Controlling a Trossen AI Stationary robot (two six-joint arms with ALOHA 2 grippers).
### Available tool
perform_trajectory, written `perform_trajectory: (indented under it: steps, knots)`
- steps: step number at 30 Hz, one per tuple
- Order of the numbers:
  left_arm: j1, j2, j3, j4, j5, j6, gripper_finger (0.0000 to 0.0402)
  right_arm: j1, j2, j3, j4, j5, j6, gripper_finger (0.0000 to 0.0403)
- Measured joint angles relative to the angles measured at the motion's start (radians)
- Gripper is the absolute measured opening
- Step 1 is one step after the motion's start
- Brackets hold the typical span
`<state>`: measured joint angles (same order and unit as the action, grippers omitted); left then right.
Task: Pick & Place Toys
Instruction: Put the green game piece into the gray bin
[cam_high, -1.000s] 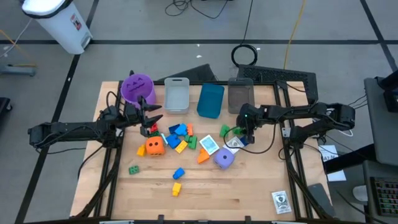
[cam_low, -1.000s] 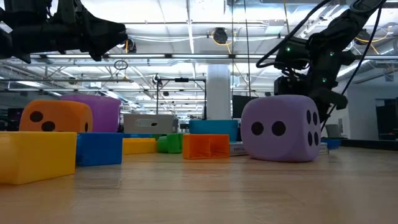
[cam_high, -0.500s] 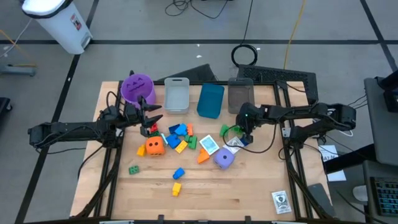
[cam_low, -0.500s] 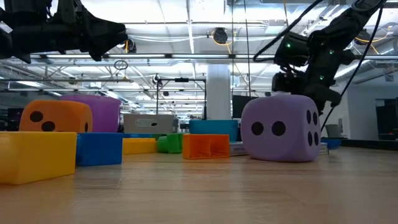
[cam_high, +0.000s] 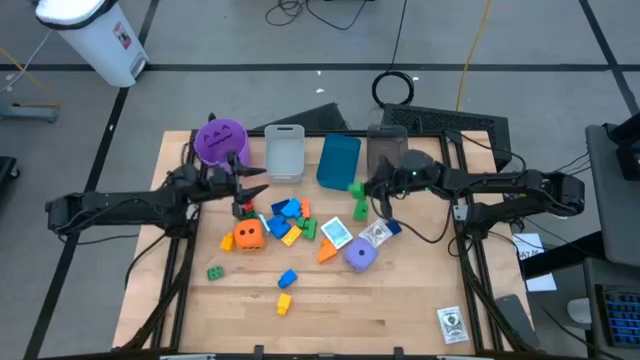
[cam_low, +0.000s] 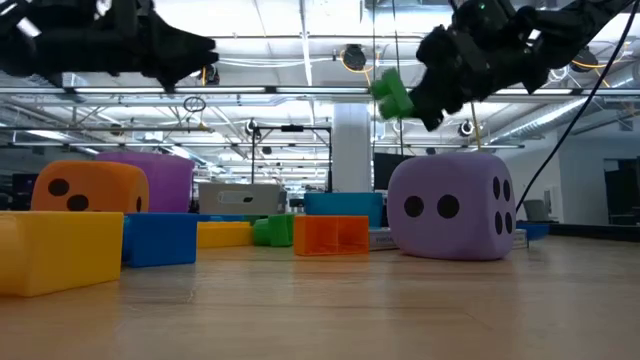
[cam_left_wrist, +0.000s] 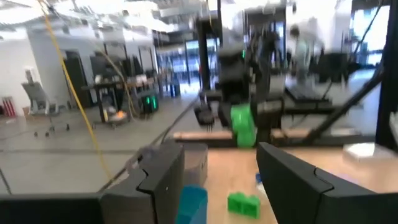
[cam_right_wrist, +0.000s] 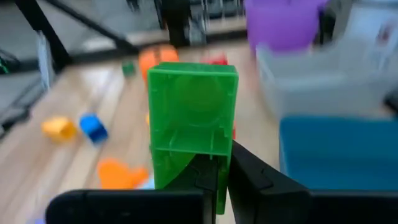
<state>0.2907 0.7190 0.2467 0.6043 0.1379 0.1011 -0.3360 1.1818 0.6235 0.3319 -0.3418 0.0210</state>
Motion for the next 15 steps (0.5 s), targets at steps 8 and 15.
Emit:
perform_trajectory:
  steps: [8, 15]
  knots:
    - [-0.016, 0.266, 0.25, -0.106, 0.104, 0.093, 0.0209, 0.051, 0.066, 0.0, 0.215, 0.006, -0.069, 0.0012]
    - [-0.038, 0.519, 0.431, -0.074, 0.247, 0.105, 0.0209, 0.066, 0.11, 0.0, 0.248, 0.058, -0.081, 0.0012]
